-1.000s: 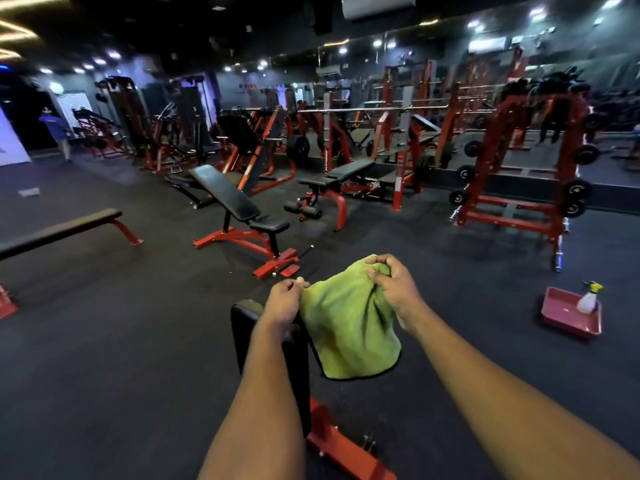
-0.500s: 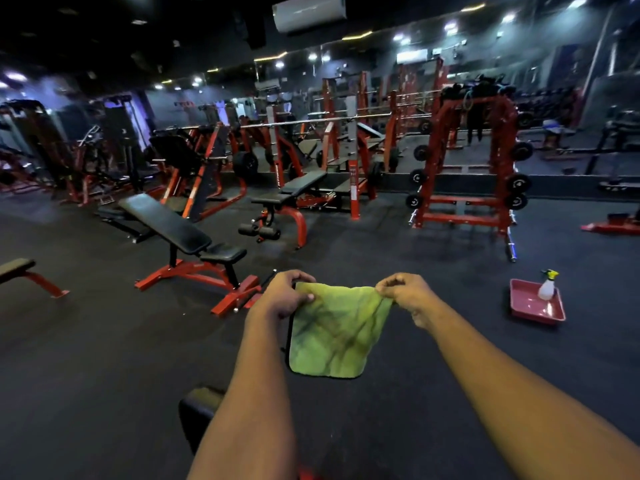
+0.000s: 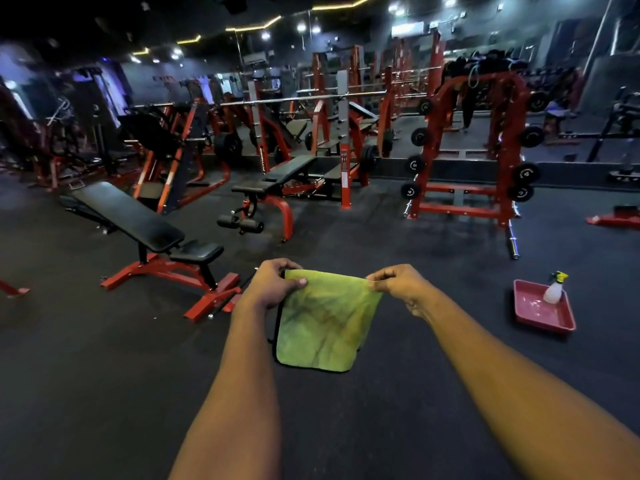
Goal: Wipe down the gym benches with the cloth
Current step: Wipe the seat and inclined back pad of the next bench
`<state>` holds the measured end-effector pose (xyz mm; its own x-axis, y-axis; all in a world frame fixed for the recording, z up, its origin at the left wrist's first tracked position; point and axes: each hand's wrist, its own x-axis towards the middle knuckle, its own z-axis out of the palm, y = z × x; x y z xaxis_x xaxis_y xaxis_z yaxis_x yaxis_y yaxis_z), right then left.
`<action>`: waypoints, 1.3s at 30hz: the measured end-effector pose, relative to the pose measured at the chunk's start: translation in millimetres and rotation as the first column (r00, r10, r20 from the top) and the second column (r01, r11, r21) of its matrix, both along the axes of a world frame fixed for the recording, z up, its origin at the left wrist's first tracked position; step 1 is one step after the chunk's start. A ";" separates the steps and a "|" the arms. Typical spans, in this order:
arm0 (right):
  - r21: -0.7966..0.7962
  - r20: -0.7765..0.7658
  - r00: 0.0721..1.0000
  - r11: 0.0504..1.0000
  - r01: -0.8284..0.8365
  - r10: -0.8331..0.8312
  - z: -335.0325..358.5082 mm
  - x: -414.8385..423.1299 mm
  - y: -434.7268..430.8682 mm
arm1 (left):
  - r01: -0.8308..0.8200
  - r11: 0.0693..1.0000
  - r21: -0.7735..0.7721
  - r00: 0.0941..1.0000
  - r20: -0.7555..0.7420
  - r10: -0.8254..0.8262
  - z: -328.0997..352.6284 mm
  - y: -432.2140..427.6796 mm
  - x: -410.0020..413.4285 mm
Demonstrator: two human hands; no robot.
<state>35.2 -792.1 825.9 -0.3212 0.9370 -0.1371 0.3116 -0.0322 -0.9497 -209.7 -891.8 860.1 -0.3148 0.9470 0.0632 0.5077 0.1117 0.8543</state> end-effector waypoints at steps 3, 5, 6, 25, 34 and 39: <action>0.010 0.069 0.995 0.997 -0.071 0.070 5.8 -2.7 60.5 | -0.024 1.000 -0.019 0.999 0.043 0.025 3.1 53.2 -4.1; 0.065 0.131 0.991 0.997 -0.041 0.033 9.8 -9.4 104.2 | -0.034 0.999 -0.037 0.998 0.052 0.036 4.4 87.1 -10.4; 0.090 0.152 0.988 0.996 -0.024 0.010 12.3 -12.8 121.3 | -0.045 0.998 -0.042 0.998 0.045 0.047 4.7 99.8 -13.1; 0.146 0.211 0.946 0.949 -0.281 0.248 -29.8 -256.8 479.1 | -0.234 0.930 -0.282 0.965 -0.183 0.188 -43.0 417.7 -230.3; 0.087 0.243 0.939 0.959 -0.271 0.243 -28.3 -426.8 655.1 | -0.476 0.864 -0.161 0.836 -0.387 0.389 -29.1 581.3 -363.5; 0.161 0.162 0.943 0.935 -0.316 0.291 -41.6 -511.9 755.3 | -0.544 0.836 -0.076 0.779 -0.415 0.469 -45.3 665.4 -422.6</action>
